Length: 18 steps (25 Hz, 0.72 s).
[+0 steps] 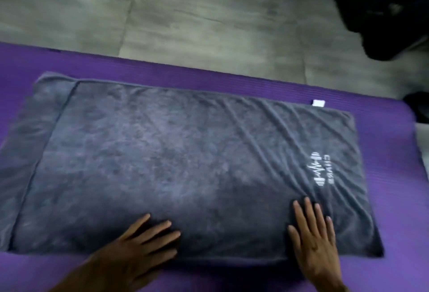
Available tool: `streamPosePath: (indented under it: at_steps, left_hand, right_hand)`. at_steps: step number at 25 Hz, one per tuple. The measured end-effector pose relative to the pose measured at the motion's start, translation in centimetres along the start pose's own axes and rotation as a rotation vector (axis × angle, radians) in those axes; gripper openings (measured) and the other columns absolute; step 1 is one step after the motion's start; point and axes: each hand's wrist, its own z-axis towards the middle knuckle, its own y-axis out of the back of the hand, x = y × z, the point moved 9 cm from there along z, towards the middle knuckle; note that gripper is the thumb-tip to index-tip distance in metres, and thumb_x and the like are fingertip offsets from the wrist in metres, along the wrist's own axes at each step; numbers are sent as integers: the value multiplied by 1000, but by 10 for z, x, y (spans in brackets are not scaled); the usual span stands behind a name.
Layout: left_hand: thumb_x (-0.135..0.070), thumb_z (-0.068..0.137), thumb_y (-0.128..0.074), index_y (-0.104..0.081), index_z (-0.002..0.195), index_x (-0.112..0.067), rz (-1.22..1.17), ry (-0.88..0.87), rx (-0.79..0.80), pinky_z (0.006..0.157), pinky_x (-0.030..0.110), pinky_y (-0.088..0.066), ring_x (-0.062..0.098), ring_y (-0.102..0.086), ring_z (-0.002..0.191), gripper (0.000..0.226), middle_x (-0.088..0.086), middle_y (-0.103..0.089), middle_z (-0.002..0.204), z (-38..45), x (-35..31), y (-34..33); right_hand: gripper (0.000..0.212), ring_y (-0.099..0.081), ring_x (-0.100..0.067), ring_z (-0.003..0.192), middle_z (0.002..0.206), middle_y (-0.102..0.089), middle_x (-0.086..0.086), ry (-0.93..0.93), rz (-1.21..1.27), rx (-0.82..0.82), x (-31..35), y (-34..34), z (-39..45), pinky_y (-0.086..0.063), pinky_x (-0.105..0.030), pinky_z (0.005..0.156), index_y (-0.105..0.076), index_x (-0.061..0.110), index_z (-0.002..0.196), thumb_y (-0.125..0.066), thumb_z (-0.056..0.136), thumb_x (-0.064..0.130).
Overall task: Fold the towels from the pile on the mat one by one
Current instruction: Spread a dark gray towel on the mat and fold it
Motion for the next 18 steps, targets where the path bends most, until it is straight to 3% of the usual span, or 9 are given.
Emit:
streamPosePath:
  at_steps: [3, 5, 7, 9, 10, 11, 13, 15, 18]
  left_hand:
    - [-37, 93, -42, -56, 124, -26, -80, 217, -106, 112, 37, -22, 23, -58, 121, 37, 0, -46, 147, 45, 28, 23]
    - [-45, 97, -33, -53, 136, -21, -164, 411, -22, 110, 46, -29, 29, -46, 133, 50, 9, -39, 152, 91, 28, 20]
    - [-50, 91, -42, -50, 140, -19, -203, 331, 66, 108, 55, -29, 31, -35, 141, 59, 9, -32, 156, 130, 0, 17]
    - [-48, 89, -50, -58, 131, -27, -211, 50, 37, 107, 47, -33, 23, -40, 138, 48, 0, -42, 151, 155, -31, 24]
    - [-46, 86, -56, -60, 124, -30, -231, 10, 10, 105, 41, -37, 20, -45, 133, 42, -3, -48, 146, 165, -31, 31]
    - [-46, 79, -65, -58, 126, -32, -256, 84, 33, 102, 39, -41, 21, -48, 131, 50, -1, -47, 146, 175, -21, 36]
    - [-53, 67, -76, -27, 149, -36, -239, 369, 226, 104, 53, -38, 39, -25, 144, 97, 13, -13, 161, 190, 5, 37]
    - [-56, 74, -73, 19, 148, -37, -155, 448, 433, 110, 60, -24, 53, 12, 142, 120, 24, 31, 153, 201, 7, 29]
    - [-52, 70, -79, 32, 143, -36, -108, 433, 574, 110, 63, -20, 61, 21, 134, 134, 32, 41, 143, 213, -6, 26]
  right_hand:
    - [60, -25, -33, 147, 160, -25, -9, -114, 66, -63, -18, 8, -6, -24, -50, 116, -30, 16, 152, -27, 101, 47]
    - [58, -23, -30, 148, 160, -27, -9, -48, 71, -50, -12, -1, -9, -23, -47, 117, -33, 14, 151, -30, 100, 43]
    - [59, -25, -32, 147, 160, -27, -10, -141, 53, -23, -51, -9, -28, -25, -50, 115, -31, 14, 151, -23, 103, 47]
    - [62, -33, -42, 141, 156, -32, -17, -391, 75, -6, -115, -7, -58, -33, -59, 108, -32, 13, 149, -19, 102, 51]
    - [63, -36, -47, 136, 152, -36, -23, -521, 111, -33, -138, 0, -71, -36, -63, 104, -35, 10, 146, -23, 99, 50]
    - [62, -38, -51, 132, 148, -39, -27, -588, 128, -66, -146, 10, -70, -37, -64, 102, -39, 6, 142, -28, 96, 46]
    - [57, -37, -49, 134, 147, -40, -26, -436, 136, -158, -110, 31, -28, -33, -62, 107, -47, -1, 137, -36, 94, 34]
    - [54, -30, -41, 143, 153, -35, -21, -129, 210, -169, -43, 37, 37, -27, -55, 115, -44, -1, 142, -41, 97, 29]
    - [59, -20, -34, 148, 160, -26, -12, -105, 266, -99, -1, 34, 134, -17, -47, 121, -33, 13, 152, -29, 100, 42]
